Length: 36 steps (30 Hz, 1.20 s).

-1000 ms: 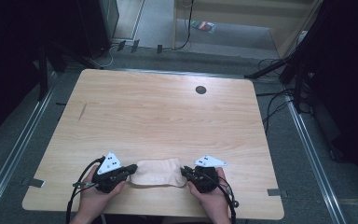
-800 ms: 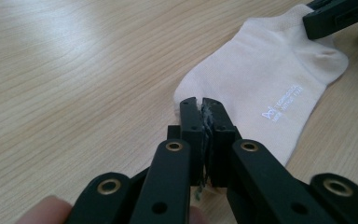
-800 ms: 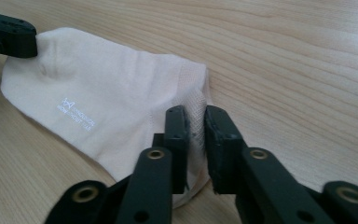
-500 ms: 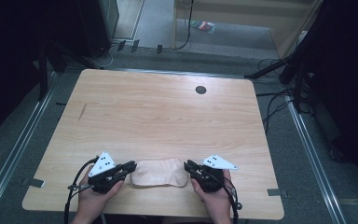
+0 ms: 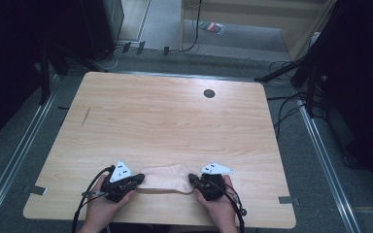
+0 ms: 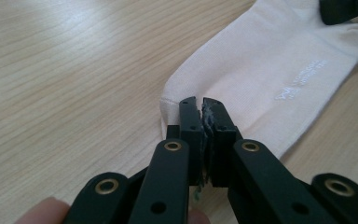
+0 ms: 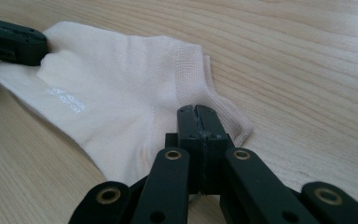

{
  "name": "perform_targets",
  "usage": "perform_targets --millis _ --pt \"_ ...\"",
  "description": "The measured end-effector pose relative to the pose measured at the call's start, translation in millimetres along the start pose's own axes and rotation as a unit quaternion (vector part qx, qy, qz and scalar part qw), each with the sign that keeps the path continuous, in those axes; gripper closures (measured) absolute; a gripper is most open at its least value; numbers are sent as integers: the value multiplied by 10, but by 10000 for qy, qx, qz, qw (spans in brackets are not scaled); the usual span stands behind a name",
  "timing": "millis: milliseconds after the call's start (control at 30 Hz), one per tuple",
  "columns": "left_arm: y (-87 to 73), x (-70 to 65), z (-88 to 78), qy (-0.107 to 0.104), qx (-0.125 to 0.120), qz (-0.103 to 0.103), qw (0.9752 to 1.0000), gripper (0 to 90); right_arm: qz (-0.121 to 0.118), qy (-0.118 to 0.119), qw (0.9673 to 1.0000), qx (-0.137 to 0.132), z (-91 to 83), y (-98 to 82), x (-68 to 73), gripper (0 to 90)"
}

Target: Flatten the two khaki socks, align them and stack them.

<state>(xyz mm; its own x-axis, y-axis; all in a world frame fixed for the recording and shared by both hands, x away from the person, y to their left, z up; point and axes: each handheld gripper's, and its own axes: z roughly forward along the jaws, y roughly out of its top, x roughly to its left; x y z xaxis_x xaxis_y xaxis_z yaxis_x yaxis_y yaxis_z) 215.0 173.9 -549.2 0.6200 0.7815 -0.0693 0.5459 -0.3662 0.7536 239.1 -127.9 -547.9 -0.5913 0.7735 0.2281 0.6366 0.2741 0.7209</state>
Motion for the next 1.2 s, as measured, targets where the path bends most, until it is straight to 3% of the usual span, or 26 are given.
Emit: perform_targets --millis 167,333,467,533,667,733,833,1000,1200 --pt "10 58 28 69 -64 -131 9999 891 -55 -43 9999 -72 23 -4 19 900" --pt "2 70 25 47 -78 -129 9999 889 -59 -59 9999 -138 49 1 24 900" --pt "-17 107 17 -159 -162 -215 9995 857 -59 -42 9998 -181 77 15 18 896" --pt "-36 145 -5 -488 -305 -315 9978 768 -107 80 9996 -244 73 15 -2 780" --pt "-61 184 -114 -603 -889 -344 9936 588 -258 201 9978 -585 13 29 -41 575" --pt "-63 208 -157 -613 -1088 -427 9912 521 -337 189 9966 -727 -12 43 -66 497" --pt "-58 256 -195 -831 -1258 -632 9865 455 -350 147 9957 -843 -39 58 -93 416" --pt "-52 267 -270 -587 -1447 -637 9857 332 -208 14 9949 -984 -82 79 -126 301" --pt "-71 339 -316 -312 -1417 -714 9868 272 -117 -169 9955 -929 -118 92 -181 271"
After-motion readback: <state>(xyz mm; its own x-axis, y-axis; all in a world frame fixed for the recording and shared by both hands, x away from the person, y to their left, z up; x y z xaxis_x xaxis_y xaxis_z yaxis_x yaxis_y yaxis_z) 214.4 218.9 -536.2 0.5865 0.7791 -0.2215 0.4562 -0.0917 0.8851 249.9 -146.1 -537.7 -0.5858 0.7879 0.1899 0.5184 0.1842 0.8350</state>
